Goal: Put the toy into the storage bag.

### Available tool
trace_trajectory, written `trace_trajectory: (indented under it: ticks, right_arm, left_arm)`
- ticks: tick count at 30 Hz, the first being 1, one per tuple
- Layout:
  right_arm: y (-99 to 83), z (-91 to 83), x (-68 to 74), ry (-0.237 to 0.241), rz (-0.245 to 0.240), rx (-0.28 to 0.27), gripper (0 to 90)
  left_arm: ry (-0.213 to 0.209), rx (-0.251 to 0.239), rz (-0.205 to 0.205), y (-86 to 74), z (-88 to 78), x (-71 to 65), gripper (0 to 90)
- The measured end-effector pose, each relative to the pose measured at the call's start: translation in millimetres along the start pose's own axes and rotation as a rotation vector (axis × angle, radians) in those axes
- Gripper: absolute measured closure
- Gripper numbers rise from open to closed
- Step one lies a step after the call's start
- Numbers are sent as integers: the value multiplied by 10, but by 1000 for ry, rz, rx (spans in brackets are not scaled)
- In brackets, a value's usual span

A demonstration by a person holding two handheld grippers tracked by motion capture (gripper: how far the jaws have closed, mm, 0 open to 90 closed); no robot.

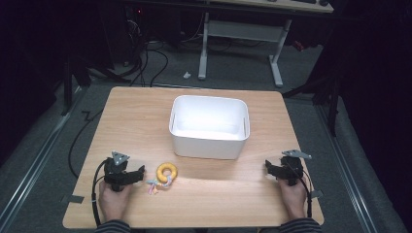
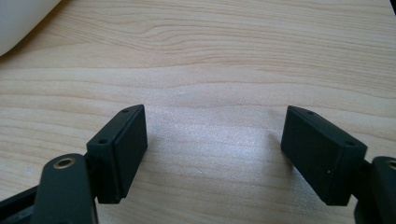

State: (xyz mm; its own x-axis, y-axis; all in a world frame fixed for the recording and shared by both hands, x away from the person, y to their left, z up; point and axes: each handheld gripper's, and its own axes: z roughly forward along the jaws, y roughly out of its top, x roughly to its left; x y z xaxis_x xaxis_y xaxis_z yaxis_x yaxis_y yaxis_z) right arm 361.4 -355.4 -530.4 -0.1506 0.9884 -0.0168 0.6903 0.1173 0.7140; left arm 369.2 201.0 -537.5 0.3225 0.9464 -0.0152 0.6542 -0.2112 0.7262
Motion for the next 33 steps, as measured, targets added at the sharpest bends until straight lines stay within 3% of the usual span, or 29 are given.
trace_trajectory:
  ticks: [20,33]
  right_arm:
    - [-6,-5,0,0,0,-4,230]
    - [-10,-8,5,8,-11,-7,242]
  left_arm:
    - [-4,-5,6,4,3,-18,167]
    - [-19,-9,2,0,-24,10,231]
